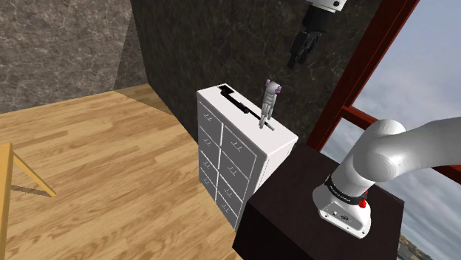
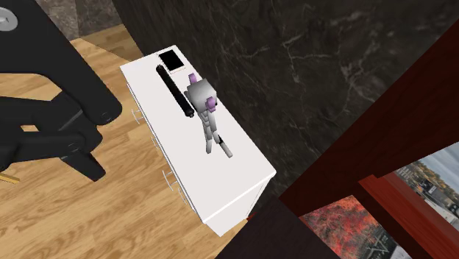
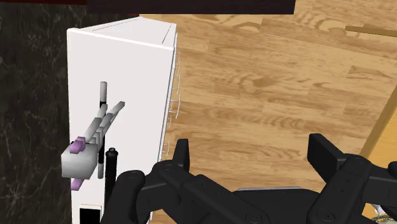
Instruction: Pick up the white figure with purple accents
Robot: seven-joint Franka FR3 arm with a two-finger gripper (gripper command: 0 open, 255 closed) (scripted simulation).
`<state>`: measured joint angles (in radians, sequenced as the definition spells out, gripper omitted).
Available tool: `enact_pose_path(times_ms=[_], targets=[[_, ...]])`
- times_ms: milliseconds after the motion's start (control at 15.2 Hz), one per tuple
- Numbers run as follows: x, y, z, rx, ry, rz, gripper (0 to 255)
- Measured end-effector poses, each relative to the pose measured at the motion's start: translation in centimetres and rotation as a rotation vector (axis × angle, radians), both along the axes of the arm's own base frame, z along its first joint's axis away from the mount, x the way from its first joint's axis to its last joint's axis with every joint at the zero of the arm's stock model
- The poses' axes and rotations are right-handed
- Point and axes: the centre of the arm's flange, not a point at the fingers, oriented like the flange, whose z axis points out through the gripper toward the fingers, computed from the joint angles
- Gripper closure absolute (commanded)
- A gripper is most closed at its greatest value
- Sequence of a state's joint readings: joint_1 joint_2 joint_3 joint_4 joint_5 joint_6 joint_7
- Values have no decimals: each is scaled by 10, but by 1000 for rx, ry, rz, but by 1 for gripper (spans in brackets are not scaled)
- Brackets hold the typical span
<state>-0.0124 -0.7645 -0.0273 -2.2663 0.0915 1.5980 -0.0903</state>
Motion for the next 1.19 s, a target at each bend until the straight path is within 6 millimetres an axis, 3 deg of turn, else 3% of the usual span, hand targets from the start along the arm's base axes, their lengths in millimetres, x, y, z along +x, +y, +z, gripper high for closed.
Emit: enact_pose_path(times_ms=[198, 528, 1188], targets=[[10, -9, -9, -4, 9, 4, 0], [44, -48, -42, -18, 44, 19, 0], [115, -140, -118, -48, 117, 51, 0]])
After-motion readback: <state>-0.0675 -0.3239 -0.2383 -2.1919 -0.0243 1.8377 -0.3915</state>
